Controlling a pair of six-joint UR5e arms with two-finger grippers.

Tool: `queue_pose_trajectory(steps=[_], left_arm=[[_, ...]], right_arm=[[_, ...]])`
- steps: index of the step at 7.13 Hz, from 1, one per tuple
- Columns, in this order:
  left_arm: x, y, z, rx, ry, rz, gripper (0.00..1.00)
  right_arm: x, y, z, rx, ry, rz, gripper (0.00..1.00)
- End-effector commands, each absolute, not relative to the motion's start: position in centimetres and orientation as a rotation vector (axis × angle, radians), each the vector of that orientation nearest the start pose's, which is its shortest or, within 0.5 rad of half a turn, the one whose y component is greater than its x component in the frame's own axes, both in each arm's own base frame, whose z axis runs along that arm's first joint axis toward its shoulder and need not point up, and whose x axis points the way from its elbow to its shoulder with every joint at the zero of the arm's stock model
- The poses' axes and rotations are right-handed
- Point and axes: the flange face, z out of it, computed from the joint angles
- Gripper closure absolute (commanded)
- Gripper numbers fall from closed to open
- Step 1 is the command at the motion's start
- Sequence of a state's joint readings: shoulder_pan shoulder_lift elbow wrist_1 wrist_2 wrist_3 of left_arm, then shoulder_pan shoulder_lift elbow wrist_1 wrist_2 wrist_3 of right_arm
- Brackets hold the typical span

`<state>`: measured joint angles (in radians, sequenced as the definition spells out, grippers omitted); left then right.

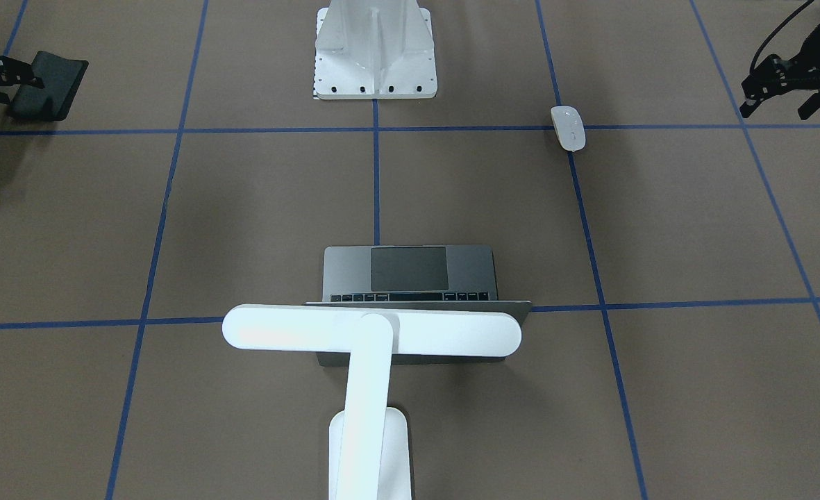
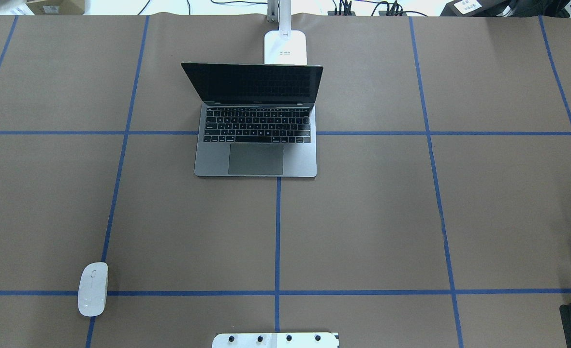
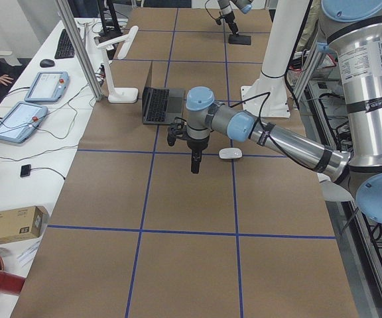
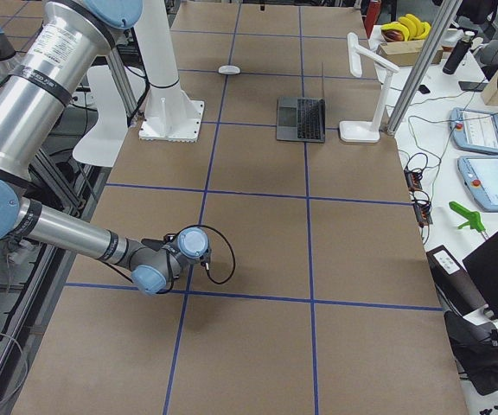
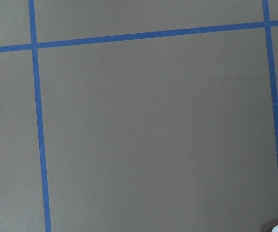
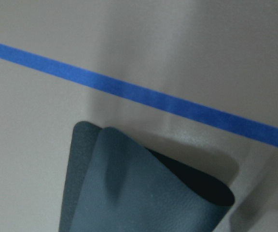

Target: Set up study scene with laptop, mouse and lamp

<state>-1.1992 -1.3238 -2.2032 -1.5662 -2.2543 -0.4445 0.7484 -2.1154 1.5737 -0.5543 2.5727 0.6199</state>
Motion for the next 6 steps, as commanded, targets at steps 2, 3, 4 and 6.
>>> queue_pose_trajectory(steps=[2, 3, 4, 6], left_arm=[[7.29, -38.12, 46.27, 0.068, 0.765, 0.062, 0.00], [7.29, -38.12, 46.27, 0.068, 0.765, 0.062, 0.00], [7.28, -38.10, 46.19, 0.069, 0.765, 0.062, 0.00], [7.29, -38.12, 46.27, 0.068, 0.765, 0.062, 0.00]], right_arm=[[-13.31, -19.12, 73.09, -0.330, -1.032, -0.416, 0.30], [-13.31, -19.12, 73.09, -0.331, -1.031, -0.414, 0.40], [-13.31, -19.12, 73.09, -0.333, -1.030, -0.410, 0.50], [-13.34, -19.15, 73.03, -0.333, -1.031, -0.408, 0.75]])
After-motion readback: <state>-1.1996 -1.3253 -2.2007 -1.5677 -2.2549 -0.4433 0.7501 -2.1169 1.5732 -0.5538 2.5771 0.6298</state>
